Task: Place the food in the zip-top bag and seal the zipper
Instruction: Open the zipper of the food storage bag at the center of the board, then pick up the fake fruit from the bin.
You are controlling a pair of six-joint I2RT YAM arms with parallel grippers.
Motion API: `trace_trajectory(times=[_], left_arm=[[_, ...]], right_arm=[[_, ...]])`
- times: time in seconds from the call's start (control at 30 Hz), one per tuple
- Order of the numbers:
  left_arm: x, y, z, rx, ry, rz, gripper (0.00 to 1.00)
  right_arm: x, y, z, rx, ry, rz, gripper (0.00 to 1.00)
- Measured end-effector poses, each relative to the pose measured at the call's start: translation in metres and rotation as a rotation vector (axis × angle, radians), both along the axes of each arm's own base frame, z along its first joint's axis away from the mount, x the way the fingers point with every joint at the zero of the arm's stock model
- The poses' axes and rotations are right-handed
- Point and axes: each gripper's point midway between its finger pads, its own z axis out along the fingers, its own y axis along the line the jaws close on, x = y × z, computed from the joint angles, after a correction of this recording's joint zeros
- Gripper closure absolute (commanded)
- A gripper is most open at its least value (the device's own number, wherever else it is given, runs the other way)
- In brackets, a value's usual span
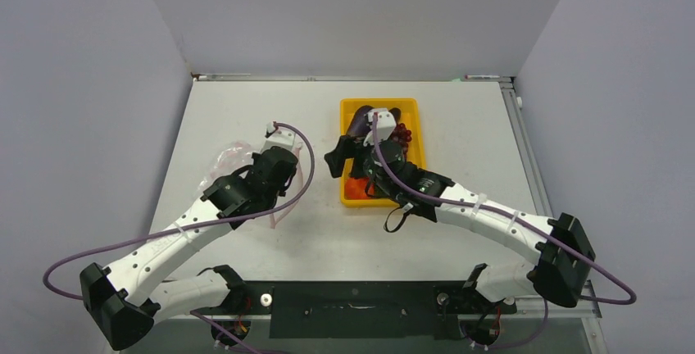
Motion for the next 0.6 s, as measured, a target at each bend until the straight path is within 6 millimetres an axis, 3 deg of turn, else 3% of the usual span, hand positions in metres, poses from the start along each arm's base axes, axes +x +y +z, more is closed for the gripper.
trace_trajectory(times=[0.1,0.3,0.4,0.6], left_arm=[[0.000,-0.001,0.000,-0.011,0.001,-0.007,1.00],[0.000,-0.001,-0.002,-0.018,0.009,-0.019,1.00],[-0.001,-0.001,-0.005,-0.016,0.018,-0.025,1.00],[-0.003,-0.001,-0.006,-0.019,0.022,-0.031,1.00]], right_arm=[[0.005,-0.023,0.000,-0.035,-0.019,-0.049,0.09],[0.017,-0.065,-0.020,-0.126,-0.009,-0.129,0.00],[0.022,-0.080,-0.031,-0.171,0.000,-0.155,0.07],[0.028,-0.104,-0.049,-0.251,-0.002,-0.203,0.10]])
